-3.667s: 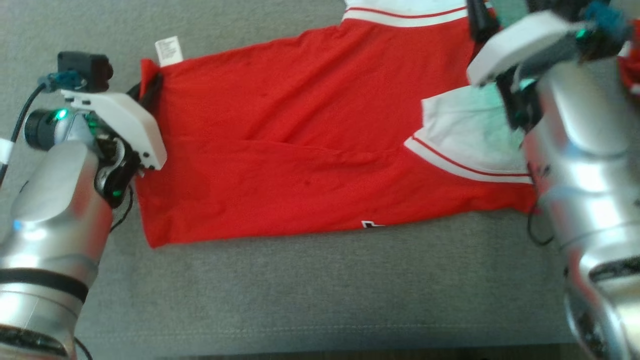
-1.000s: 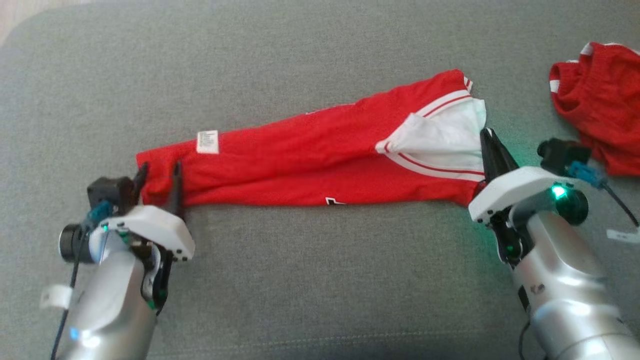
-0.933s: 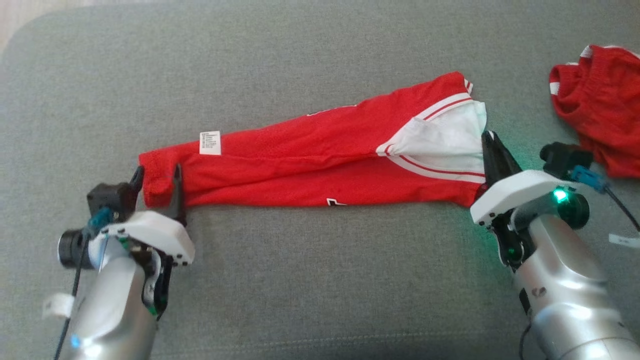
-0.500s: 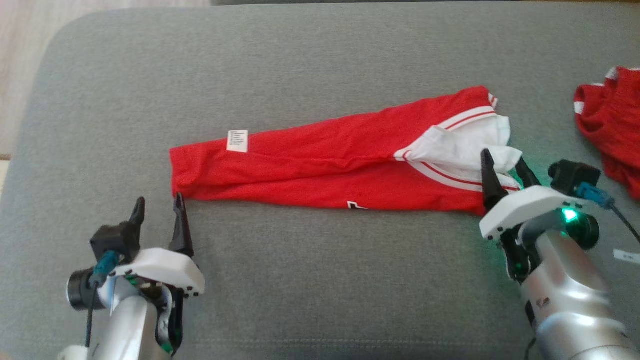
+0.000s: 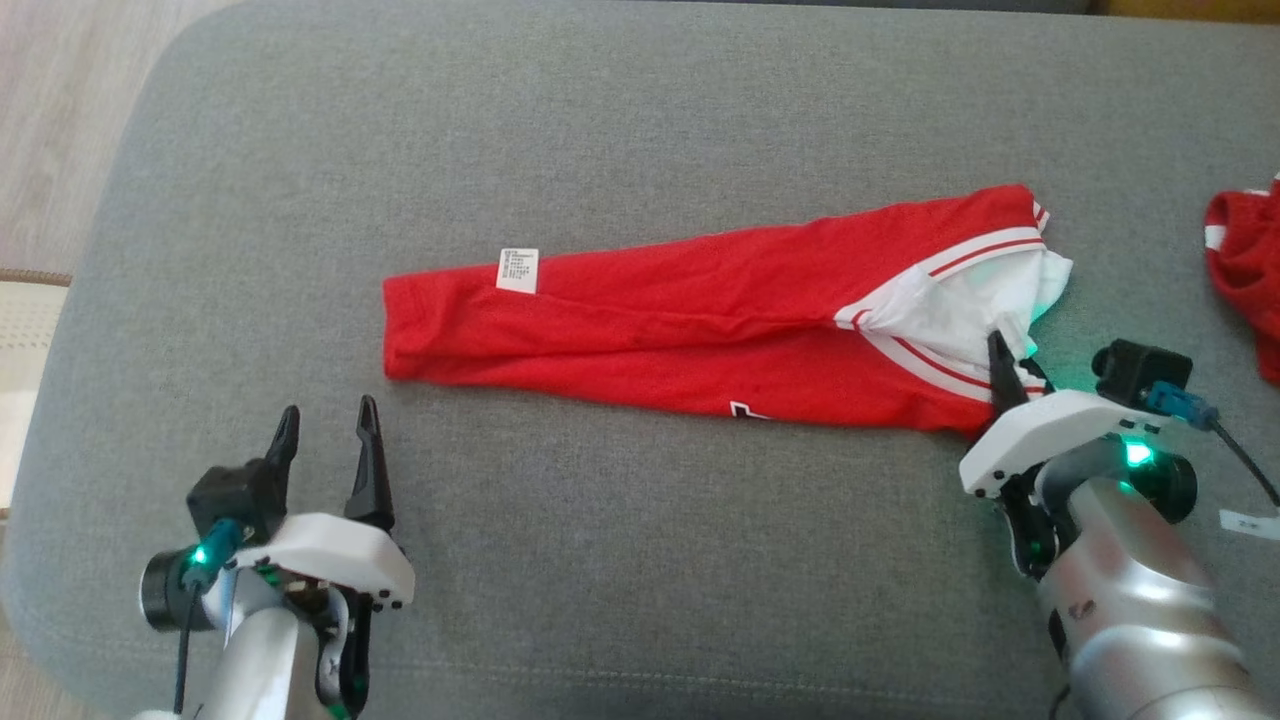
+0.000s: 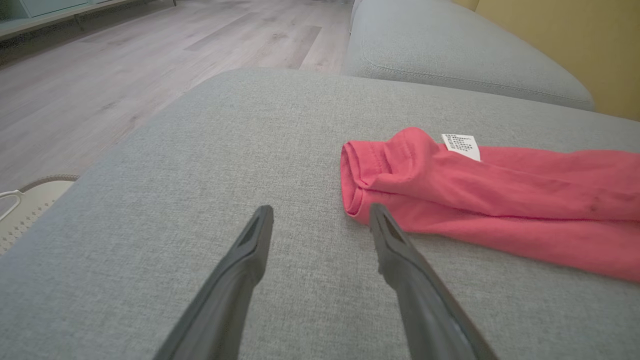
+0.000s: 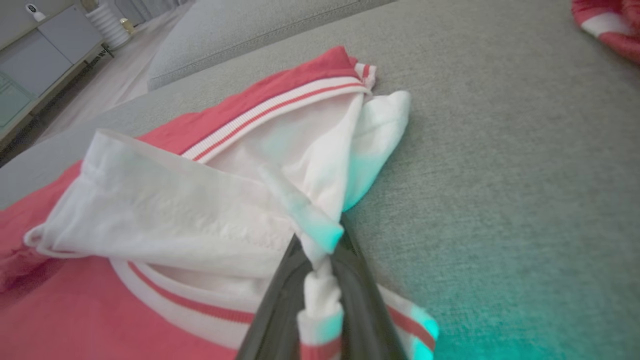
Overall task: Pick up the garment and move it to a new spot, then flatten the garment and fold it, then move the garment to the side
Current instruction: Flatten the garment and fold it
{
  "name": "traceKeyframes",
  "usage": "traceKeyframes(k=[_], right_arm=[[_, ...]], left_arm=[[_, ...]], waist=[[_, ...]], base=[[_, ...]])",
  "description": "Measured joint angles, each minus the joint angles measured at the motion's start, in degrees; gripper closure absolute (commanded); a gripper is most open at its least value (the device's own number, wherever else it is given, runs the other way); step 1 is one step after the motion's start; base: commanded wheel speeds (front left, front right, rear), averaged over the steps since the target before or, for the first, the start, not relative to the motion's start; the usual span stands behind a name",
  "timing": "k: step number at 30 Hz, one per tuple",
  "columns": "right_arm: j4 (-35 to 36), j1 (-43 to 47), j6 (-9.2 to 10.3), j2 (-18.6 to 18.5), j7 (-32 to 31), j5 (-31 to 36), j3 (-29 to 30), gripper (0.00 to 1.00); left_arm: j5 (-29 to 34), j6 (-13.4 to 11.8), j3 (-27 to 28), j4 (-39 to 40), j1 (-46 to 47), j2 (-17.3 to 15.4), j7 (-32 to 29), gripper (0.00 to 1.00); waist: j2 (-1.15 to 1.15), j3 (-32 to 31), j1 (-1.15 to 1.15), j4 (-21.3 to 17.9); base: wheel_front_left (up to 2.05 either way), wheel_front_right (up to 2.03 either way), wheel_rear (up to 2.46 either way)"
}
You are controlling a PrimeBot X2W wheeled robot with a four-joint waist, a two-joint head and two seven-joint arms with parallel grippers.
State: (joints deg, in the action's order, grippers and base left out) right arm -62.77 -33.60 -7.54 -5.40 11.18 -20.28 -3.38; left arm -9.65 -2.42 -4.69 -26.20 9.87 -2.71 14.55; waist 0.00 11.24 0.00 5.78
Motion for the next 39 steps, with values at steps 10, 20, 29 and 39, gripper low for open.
traceKeyframes(k=[10,20,29,39], right_arm=[[0.1,-1.0,0.0,-3.1,2.0,-0.3,3.0,1.0],[9.6,-2.6,0.0,-3.9,3.0,0.7,1.6,1.0],[24.3,0.5,0.0,0.0,-3.0,-4.5,-14.0,1.0],[29.4,4.3,0.0,1.1,-7.8,-8.5,-25.4,1.0]], left_arm=[[0.0,0.5,0.3,-0.3,0.0,0.3,0.0,0.0],[-1.3,-0.1,-1.5,-0.6,-0.1,0.4,0.0,0.0],[-2.1,-0.2,-5.0,-0.7,-0.3,0.5,0.0,0.0],[-3.6,-0.6,-9.5,-0.8,-0.3,0.5,0.0,0.0]], waist=[[0.0,-0.2,0.0,-1.6],[0.0,-1.4,0.0,-2.8],[0.0,-2.5,0.0,0.0],[0.0,-2.5,0.0,6.0]], base=[[0.0,0.0,0.0],[0.0,0.0,0.0],[0.0,0.0,0.0],[0.0,0.0,0.0]])
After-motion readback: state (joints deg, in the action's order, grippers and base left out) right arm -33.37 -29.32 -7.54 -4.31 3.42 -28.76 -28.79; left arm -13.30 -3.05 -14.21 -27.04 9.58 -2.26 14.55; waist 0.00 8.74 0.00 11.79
